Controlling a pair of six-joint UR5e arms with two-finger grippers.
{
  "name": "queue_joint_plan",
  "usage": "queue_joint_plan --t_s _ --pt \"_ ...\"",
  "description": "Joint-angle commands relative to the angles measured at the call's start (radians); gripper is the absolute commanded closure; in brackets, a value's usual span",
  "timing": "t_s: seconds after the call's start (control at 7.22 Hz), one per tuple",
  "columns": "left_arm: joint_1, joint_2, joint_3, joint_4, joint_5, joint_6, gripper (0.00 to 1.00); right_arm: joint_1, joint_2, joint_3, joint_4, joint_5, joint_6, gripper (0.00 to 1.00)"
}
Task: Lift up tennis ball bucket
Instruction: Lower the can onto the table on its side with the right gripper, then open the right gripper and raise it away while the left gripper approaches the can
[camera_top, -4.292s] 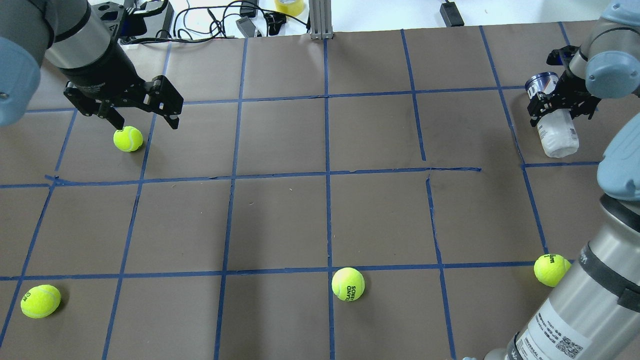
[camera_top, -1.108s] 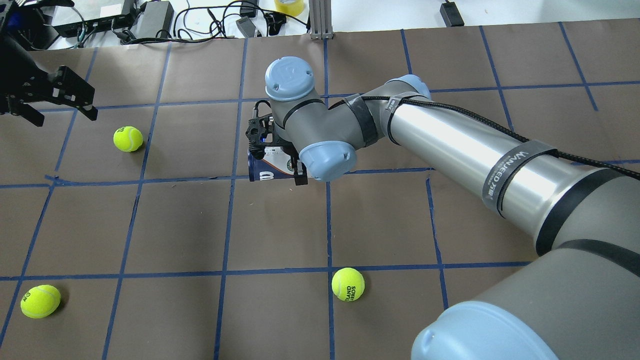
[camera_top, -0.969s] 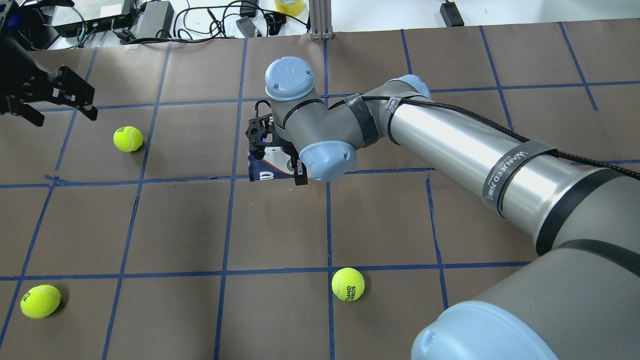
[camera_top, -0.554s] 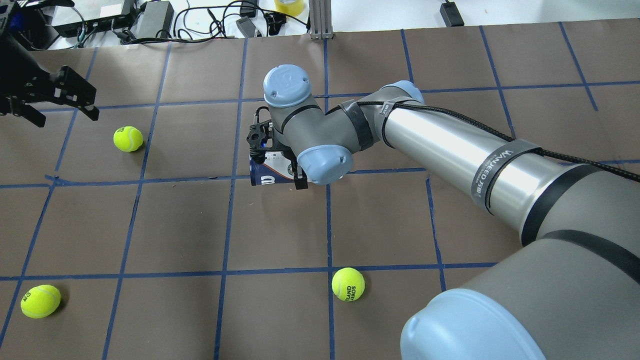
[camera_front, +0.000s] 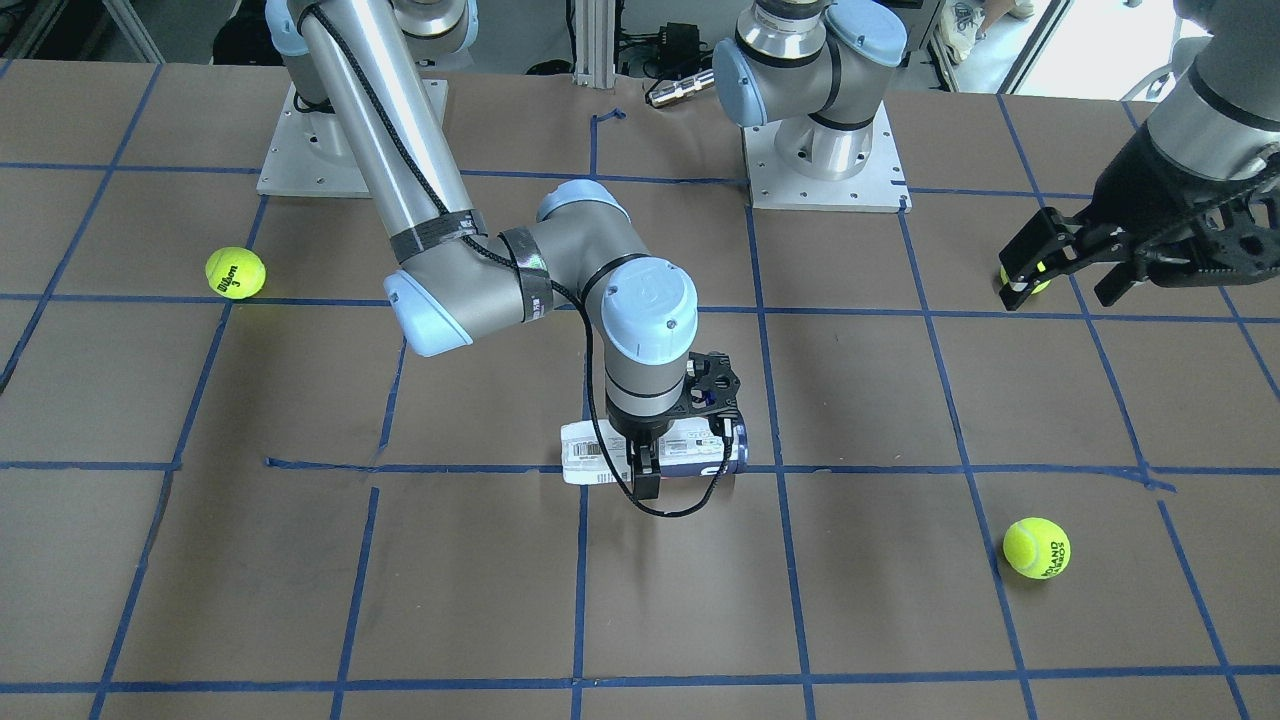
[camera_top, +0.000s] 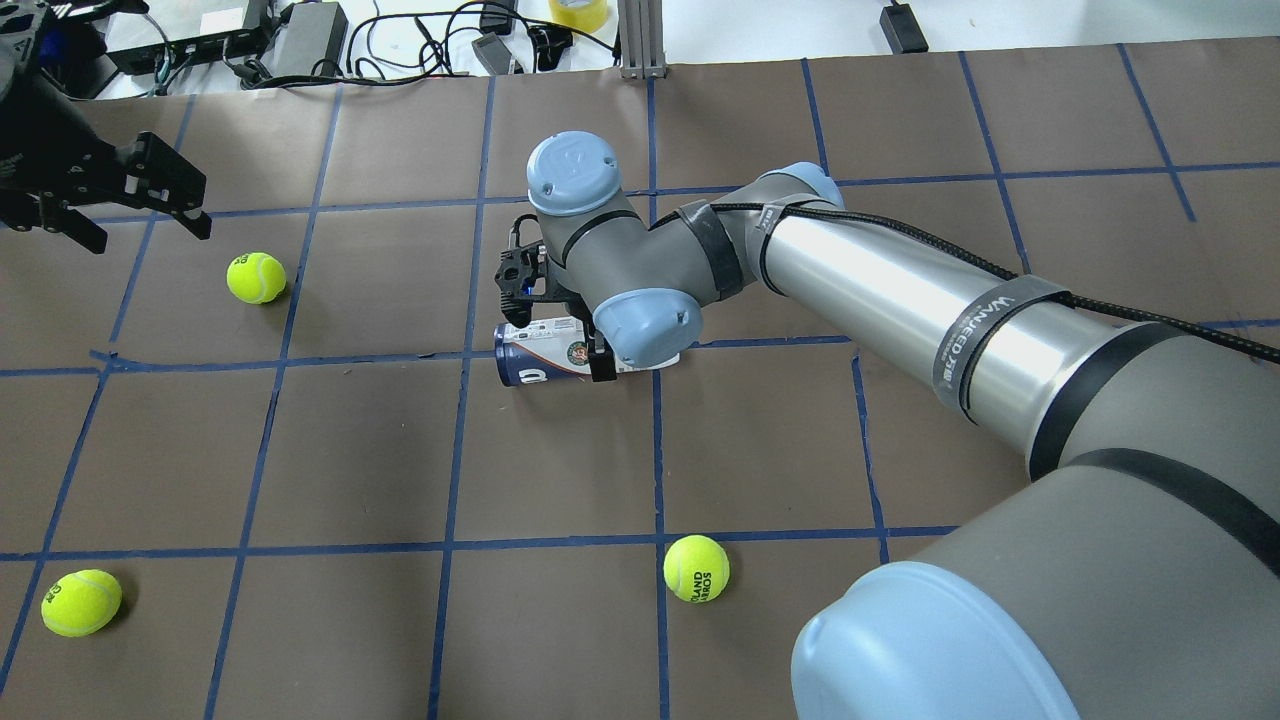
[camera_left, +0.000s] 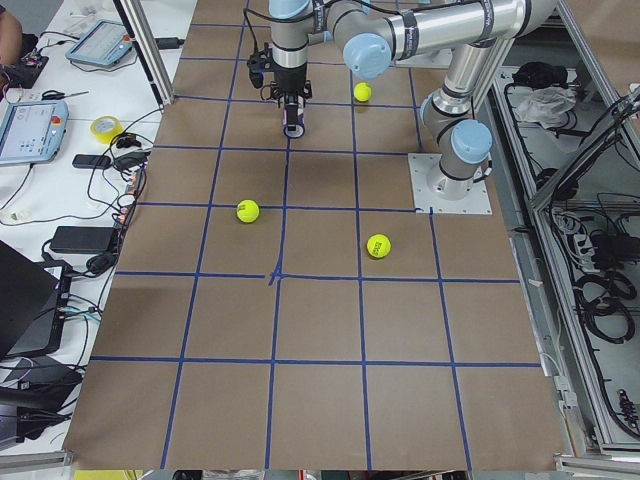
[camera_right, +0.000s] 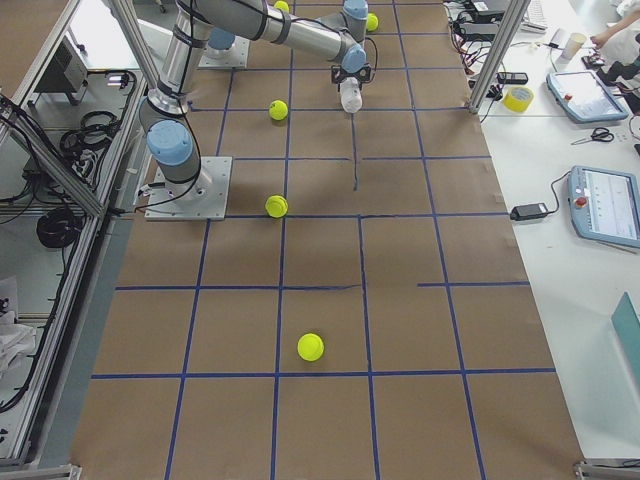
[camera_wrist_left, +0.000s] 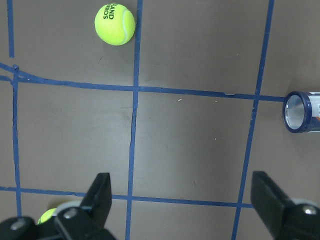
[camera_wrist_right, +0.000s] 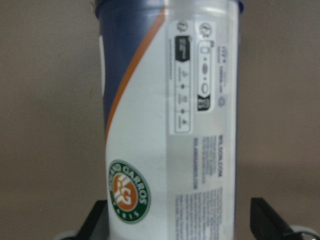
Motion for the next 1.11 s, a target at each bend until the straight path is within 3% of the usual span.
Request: queue_joint_plan --t_s 0.0,0.28,0.69,0.97 --pt "-0.001 -0.008 -0.022 0.006 -0.083 -0.003 0.00 -0.026 -0.050 -0.023 0.026 0.011 0.036 0.00" --pt "-0.002 -0.026 -0.066 0.056 -0.186 -0.024 0.00 -0.098 -0.152 -0.027 0.100 0.060 0.077 0.00" --pt "-0.005 -0.102 -0.110 0.059 -0.457 -0.028 0.00 -0.239 -0.326 -0.027 0.250 0.096 0.175 0.00" --pt "-0.036 -0.151 -0.167 0.215 -0.540 -0.026 0.00 -0.325 -0.422 -0.027 0.339 0.096 0.255 0.00"
